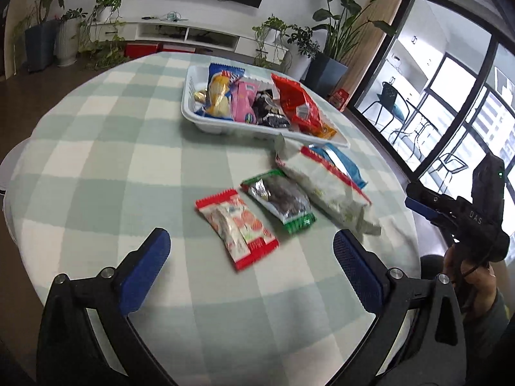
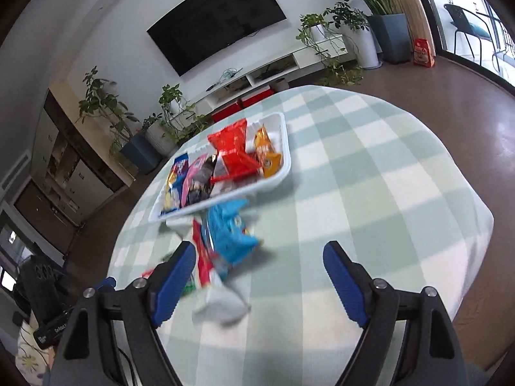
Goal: Organize snacks
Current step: 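Withdraw both grippers from the tray toward the remaining snacks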
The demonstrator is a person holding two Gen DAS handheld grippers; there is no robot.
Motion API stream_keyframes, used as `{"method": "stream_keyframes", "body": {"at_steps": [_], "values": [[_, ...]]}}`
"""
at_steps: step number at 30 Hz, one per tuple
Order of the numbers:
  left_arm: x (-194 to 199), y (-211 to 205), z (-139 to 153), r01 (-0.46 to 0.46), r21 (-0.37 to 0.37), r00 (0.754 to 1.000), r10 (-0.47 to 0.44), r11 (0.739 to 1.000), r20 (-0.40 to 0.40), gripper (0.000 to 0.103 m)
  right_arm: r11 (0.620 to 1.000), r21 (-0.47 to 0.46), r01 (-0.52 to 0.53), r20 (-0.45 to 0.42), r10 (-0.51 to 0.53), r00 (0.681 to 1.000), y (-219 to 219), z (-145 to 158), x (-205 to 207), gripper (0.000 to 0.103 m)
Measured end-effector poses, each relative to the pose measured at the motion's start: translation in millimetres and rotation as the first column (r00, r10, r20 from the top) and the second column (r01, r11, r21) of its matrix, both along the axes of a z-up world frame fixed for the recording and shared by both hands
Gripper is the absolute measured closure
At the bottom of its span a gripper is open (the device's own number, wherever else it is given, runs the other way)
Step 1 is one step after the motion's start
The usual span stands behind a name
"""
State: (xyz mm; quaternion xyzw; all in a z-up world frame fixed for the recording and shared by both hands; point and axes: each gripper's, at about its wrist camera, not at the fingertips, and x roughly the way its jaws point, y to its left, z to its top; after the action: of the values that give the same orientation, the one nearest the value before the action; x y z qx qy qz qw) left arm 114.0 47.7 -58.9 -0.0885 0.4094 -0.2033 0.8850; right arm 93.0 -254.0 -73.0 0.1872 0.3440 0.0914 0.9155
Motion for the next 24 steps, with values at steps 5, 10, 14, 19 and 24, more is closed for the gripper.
{"method": "stream_keyframes", "body": {"at_steps": [5,10,14,19,24], "values": [[-16,-8,-4,0.009,0.02,1.0,-0.009,1.0,-0.007,0.0,0.994,-0.074,-0.086,0.014,0.087,0.996,23,0,-12,0.029],[-16,-12,1,0.009,0.045,1.0,-0.009,0.999,0.004,0.0,0.987,-0.092,-0.134,-0.004,0.134,0.991,33,-3,-17,0.038],[-13,-9,-1,0.002,0.038,1.0,-0.002,0.999,-0.005,0.0,0.981,-0.109,-0.158,-0.009,0.158,0.987,40,0,-14,0.043],[-12,-10,6,0.012,0.022,1.0,-0.012,1.0,0.008,0.0,0.98,-0.125,-0.156,-0.032,0.153,0.988,38,7,9,0.044],[-10,-18,8,0.034,0.006,0.999,-0.034,0.999,0.006,0.0,0.977,-0.132,-0.17,-0.098,0.158,0.983,37,0,44,0.046]]}}
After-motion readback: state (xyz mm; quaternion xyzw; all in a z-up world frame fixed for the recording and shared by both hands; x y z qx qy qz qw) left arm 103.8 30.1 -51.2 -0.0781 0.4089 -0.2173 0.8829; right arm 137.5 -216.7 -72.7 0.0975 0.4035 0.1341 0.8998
